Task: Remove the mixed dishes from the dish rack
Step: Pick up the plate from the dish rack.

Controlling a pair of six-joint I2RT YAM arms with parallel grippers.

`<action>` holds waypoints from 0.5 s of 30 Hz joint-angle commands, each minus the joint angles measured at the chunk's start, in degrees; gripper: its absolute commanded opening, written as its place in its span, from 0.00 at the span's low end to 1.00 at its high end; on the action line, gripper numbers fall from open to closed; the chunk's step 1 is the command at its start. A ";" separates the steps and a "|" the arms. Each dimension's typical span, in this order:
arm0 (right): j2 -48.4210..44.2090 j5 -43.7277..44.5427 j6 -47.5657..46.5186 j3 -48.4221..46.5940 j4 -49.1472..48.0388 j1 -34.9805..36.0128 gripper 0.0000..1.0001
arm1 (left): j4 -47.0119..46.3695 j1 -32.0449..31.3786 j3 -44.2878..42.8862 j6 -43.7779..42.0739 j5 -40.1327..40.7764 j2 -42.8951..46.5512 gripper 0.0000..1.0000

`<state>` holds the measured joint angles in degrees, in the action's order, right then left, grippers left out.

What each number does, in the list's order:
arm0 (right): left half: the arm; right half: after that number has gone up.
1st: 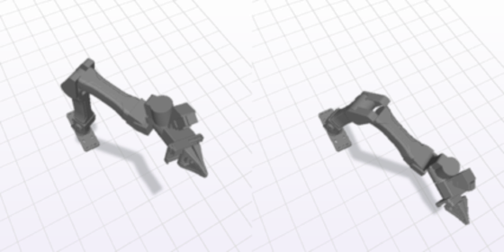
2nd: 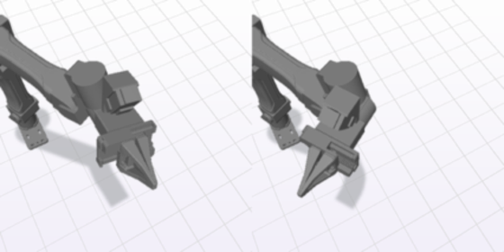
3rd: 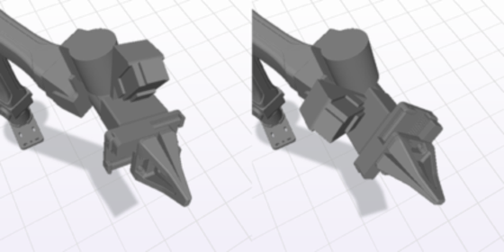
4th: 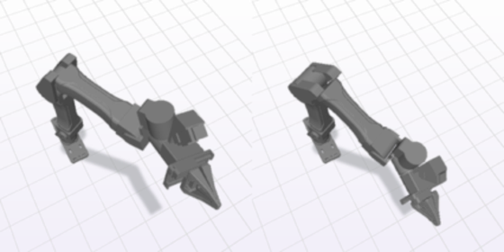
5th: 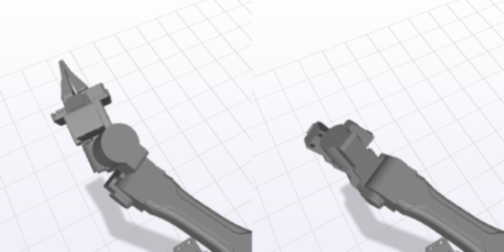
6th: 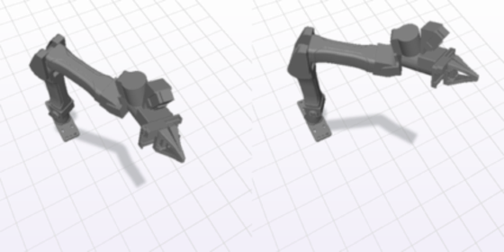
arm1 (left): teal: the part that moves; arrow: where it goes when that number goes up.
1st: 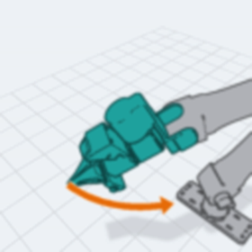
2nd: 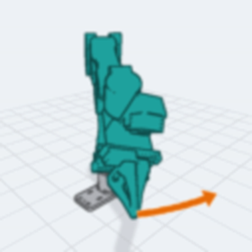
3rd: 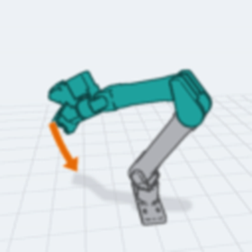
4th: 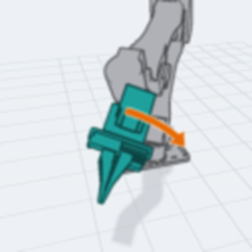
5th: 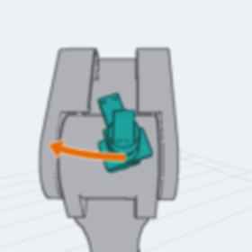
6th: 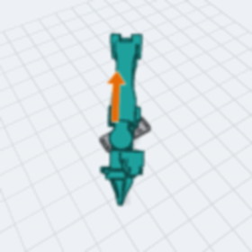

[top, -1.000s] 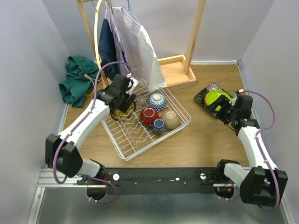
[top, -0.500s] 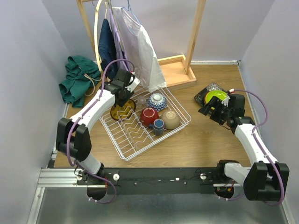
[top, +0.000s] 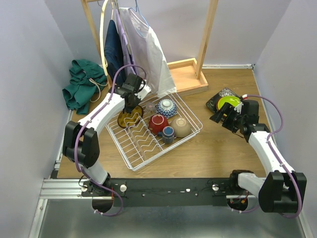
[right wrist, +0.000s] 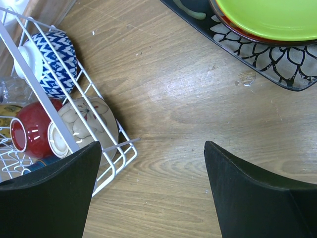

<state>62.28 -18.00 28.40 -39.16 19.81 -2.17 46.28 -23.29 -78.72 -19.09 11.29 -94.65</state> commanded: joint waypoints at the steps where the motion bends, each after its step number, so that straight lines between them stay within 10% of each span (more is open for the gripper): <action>1: -0.23 0.16 -0.72 -0.04 -0.30 0.50 0.91 | 2.23 -2.37 -1.79 2.04 -0.22 2.45 0.17; 15: -1.02 -0.02 -0.81 0.05 -0.21 0.50 0.91 | 6.36 -6.77 -4.77 2.83 6.37 8.69 0.04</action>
<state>62.22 -18.00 28.40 -39.16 19.79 -2.17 51.51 -28.73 -79.77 -18.37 15.53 -89.86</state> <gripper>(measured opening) 0.914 0.210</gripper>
